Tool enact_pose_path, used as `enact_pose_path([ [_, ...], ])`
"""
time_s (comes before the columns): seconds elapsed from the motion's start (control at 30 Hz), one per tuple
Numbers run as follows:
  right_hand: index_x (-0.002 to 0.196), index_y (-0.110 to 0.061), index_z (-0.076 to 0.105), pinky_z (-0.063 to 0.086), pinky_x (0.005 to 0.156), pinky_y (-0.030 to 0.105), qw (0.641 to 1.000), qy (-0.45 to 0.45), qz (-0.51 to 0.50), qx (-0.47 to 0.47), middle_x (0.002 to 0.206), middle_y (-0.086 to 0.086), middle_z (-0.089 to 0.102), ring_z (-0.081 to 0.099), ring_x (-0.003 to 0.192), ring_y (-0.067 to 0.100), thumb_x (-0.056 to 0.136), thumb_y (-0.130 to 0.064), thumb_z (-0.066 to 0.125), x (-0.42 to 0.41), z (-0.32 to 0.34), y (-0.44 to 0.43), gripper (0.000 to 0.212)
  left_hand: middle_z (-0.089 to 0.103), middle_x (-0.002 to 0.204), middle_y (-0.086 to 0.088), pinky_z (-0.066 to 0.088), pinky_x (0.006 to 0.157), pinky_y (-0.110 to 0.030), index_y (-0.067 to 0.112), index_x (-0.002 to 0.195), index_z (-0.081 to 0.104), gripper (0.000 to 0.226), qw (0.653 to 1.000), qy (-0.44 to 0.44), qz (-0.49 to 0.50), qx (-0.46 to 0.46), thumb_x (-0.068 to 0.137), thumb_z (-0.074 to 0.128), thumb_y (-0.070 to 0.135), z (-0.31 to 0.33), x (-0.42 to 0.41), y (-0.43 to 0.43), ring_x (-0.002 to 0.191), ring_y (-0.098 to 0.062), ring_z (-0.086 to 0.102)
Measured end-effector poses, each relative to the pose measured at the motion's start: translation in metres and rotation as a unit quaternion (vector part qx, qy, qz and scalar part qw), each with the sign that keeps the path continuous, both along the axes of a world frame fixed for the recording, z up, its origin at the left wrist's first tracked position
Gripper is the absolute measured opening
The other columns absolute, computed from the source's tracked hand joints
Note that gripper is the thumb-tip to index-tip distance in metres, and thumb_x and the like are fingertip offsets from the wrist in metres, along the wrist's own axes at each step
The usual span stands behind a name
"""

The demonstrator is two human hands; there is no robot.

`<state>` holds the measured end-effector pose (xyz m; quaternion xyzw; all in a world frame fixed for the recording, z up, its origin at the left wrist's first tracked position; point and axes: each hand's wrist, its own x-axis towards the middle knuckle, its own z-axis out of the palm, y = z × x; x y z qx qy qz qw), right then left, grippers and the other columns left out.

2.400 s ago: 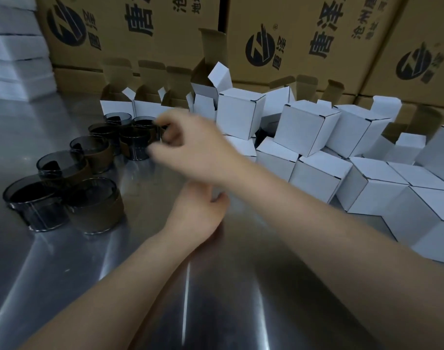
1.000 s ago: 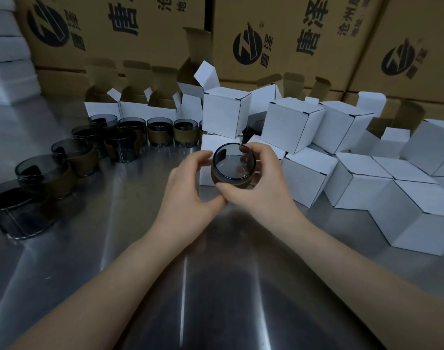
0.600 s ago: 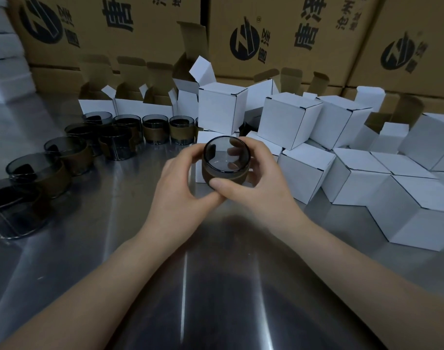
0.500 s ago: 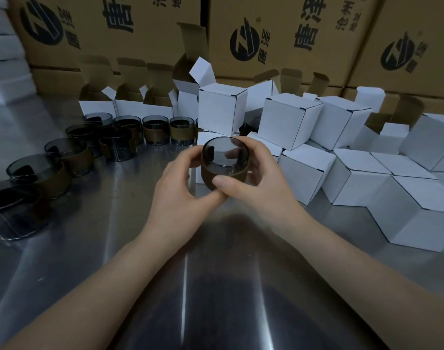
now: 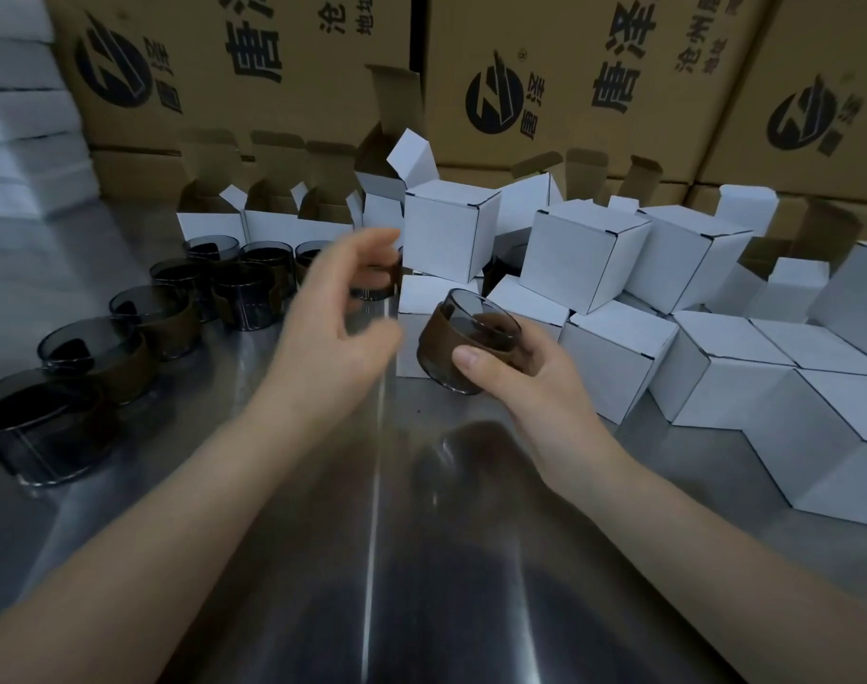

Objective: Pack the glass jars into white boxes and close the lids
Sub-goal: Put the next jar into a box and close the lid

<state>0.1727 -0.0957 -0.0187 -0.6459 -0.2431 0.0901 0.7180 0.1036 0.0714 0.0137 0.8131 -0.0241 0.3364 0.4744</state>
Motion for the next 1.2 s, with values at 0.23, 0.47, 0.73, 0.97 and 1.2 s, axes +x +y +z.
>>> enact_pose_path([
  [0.23,0.108,-0.025,0.065,0.052,0.079,0.014,1.0,-0.006,-0.009,0.002,0.101,-0.011,0.074,0.069,0.096,0.005,0.069,-0.035,0.077,0.002,-0.005,-0.001,0.042,0.05,0.127,0.005,0.037,0.082,-0.01,0.021,0.122,0.06,0.031,0.989,0.049,0.135,0.043,0.095,0.049,0.012,0.039,0.082,0.043,0.11,-0.008,0.047],
  [0.47,0.107,-0.026,0.067,0.052,0.08,0.016,1.0,0.0,-0.019,0.014,0.103,-0.008,0.074,0.07,0.098,0.008,0.059,-0.05,0.075,0.006,-0.007,0.0,0.054,0.053,0.132,0.002,0.037,0.107,-0.041,0.026,0.121,0.061,0.03,0.987,0.13,0.089,-0.021,0.099,0.041,0.028,0.068,0.151,0.045,0.128,-0.022,0.04],
  [0.73,0.101,-0.027,0.068,0.053,0.076,0.017,1.0,0.01,-0.011,0.018,0.097,-0.009,0.075,0.071,0.093,0.008,0.063,-0.044,0.078,0.009,-0.009,-0.001,0.042,0.051,0.081,0.002,0.034,0.055,-0.026,0.018,0.112,0.052,0.023,0.955,0.217,0.093,-0.176,0.096,0.048,0.034,0.07,0.185,0.049,0.07,-0.012,0.049],
  [0.97,0.101,-0.025,0.068,0.057,0.083,0.029,0.999,0.018,-0.01,0.03,0.098,-0.005,0.075,0.071,0.095,0.014,0.071,-0.034,0.074,0.009,-0.009,-0.002,0.032,0.059,0.106,-0.001,0.036,0.062,-0.025,0.015,0.132,0.052,0.042,0.957,0.157,0.046,-0.241,0.094,0.056,0.034,0.07,0.184,0.051,0.088,-0.016,0.054],
  [1.2,0.106,-0.025,0.068,0.056,0.083,0.029,0.999,-0.004,-0.017,0.029,0.101,-0.003,0.074,0.07,0.098,0.015,0.063,-0.048,0.075,0.008,-0.007,-0.003,0.05,0.05,0.113,0.012,0.043,0.082,-0.011,0.015,0.133,0.053,0.038,0.978,-0.021,0.046,-0.202,0.095,0.053,0.014,0.087,0.134,0.039,0.1,0.001,0.047],
])
